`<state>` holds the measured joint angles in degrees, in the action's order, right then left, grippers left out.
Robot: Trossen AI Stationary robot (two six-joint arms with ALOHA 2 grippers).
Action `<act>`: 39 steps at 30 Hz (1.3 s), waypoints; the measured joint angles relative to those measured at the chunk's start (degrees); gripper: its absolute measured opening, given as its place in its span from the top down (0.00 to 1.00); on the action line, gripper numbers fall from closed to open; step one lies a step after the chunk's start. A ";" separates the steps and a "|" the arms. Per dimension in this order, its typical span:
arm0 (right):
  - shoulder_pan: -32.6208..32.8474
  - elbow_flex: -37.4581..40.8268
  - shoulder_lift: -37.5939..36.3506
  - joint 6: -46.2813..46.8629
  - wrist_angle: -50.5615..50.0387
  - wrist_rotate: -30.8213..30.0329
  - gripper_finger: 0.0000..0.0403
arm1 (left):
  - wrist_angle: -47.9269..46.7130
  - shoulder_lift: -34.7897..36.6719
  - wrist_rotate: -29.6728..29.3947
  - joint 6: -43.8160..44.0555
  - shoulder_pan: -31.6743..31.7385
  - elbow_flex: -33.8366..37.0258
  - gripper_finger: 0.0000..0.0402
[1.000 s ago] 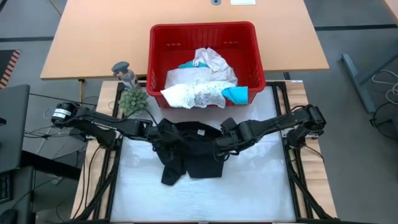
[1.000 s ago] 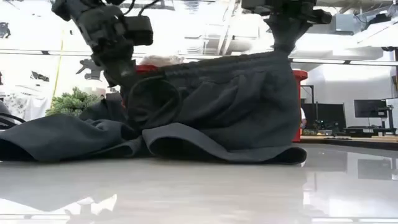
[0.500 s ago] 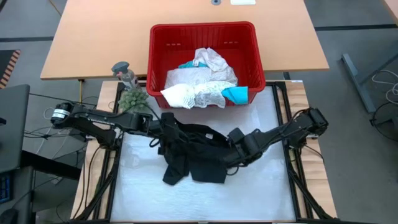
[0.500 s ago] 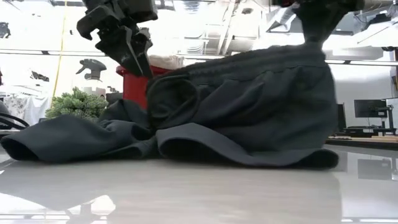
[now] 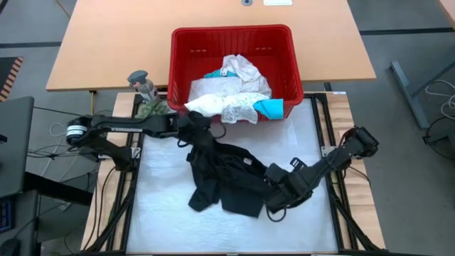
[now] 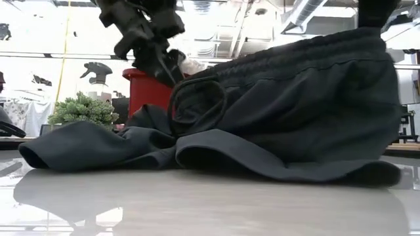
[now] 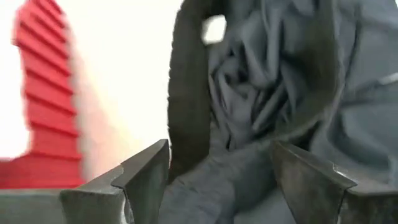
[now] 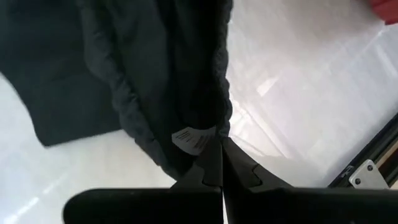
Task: Fold Laundry from Bin
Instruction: Fold the black shorts
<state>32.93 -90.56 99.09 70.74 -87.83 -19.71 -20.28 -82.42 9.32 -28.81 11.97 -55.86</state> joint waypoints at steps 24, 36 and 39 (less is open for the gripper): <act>7.83 -0.01 0.04 -11.26 2.82 10.44 0.96 | -1.33 -25.44 -4.00 -21.23 1.27 -15.43 0.40; 9.09 -0.02 0.07 -11.23 3.10 11.00 0.96 | -9.48 -29.17 -8.18 -21.99 1.26 -24.36 0.84; 9.06 -0.02 0.07 -10.97 3.12 10.83 0.96 | -14.74 -29.17 -8.67 -20.73 1.24 -26.44 0.97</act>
<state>41.99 -90.59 99.15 59.77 -84.71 -8.88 -35.02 -111.59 0.65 -49.54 13.21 -82.30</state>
